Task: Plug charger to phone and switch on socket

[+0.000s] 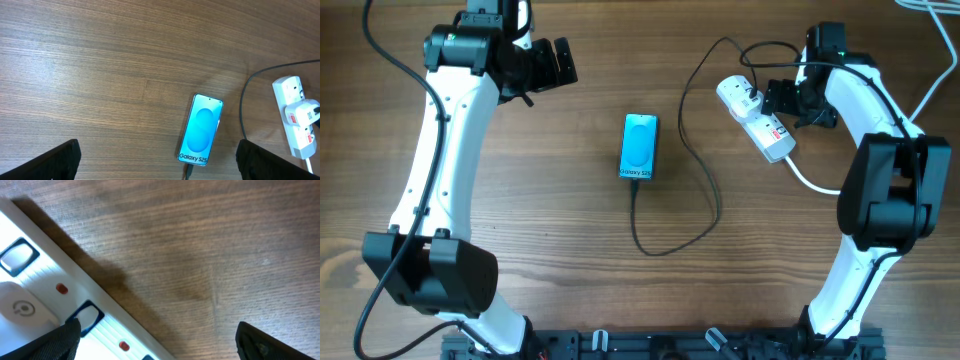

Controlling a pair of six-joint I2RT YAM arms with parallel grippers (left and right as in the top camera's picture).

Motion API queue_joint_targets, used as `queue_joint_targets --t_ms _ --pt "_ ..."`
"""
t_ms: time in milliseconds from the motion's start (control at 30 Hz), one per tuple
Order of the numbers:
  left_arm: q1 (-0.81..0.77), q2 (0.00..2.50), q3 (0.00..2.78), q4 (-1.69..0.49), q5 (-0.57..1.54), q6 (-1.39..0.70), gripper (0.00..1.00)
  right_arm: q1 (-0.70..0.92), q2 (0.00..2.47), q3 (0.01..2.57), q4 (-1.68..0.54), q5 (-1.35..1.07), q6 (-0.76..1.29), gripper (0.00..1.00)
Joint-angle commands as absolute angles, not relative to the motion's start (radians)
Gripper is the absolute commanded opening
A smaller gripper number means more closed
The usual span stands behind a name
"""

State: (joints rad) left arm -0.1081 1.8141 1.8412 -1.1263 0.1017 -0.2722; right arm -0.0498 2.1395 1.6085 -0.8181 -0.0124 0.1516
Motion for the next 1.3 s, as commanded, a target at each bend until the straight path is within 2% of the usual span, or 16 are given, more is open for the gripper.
queue_joint_targets --t_ms 0,200,300,533,800,1267 --pt "-0.105 1.819 1.837 -1.127 0.092 -0.277 1.00 -0.044 2.157 1.595 -0.824 -0.059 0.133 1.00" --pt "-0.105 1.819 1.837 -1.127 0.092 -0.277 1.00 -0.045 2.157 1.595 -0.817 -0.053 0.140 1.00" --pt "-0.105 1.819 1.837 -1.127 0.092 -0.277 1.00 -0.059 2.156 1.617 -0.824 0.035 0.231 1.00" --pt "-0.105 1.819 1.837 -1.127 0.092 -0.277 1.00 -0.136 2.113 1.640 -0.823 -0.131 0.234 1.00" --pt "-0.105 1.819 1.837 -1.127 0.092 -0.277 1.00 -0.118 2.145 1.627 -0.808 -0.190 0.232 1.00" --pt "-0.105 1.819 1.837 -1.127 0.092 -0.277 1.00 -0.105 2.154 1.626 -0.805 -0.155 0.237 1.00"
